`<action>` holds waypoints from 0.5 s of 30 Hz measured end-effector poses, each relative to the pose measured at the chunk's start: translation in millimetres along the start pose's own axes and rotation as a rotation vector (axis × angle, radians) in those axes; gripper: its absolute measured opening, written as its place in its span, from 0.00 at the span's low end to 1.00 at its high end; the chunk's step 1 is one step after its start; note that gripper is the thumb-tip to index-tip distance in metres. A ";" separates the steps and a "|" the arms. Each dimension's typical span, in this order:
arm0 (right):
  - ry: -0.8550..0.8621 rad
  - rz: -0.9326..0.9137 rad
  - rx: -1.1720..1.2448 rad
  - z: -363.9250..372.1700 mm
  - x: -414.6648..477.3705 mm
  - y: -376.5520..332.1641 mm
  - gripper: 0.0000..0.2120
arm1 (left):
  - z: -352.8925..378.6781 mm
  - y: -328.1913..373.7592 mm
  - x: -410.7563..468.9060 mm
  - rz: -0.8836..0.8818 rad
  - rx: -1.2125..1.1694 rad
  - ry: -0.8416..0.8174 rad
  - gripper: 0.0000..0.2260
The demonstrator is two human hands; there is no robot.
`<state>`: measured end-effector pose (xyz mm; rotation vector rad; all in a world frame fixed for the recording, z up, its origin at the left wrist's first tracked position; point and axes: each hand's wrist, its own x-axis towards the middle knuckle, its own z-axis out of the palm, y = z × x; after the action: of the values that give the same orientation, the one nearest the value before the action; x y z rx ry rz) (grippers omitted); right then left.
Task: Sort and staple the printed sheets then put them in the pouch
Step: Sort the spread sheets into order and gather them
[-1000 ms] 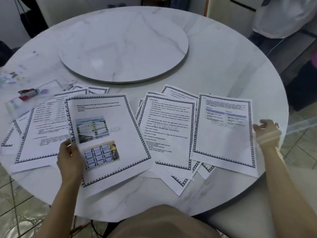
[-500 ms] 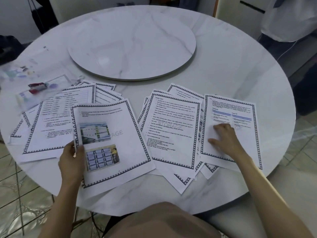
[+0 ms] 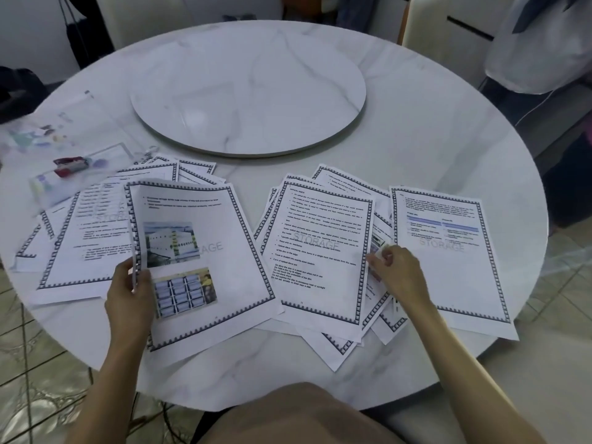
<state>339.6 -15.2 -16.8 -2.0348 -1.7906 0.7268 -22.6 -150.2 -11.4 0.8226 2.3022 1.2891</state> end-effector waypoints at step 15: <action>0.014 0.042 0.380 21.0 0.3 -33.4 0.05 | 0.5 1.3 -4.7 0.042 -0.094 0.057 0.12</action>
<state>300.3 -11.5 -15.2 -1.8208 -1.4703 0.9782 -18.3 -152.3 -10.4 0.8162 2.2598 1.4449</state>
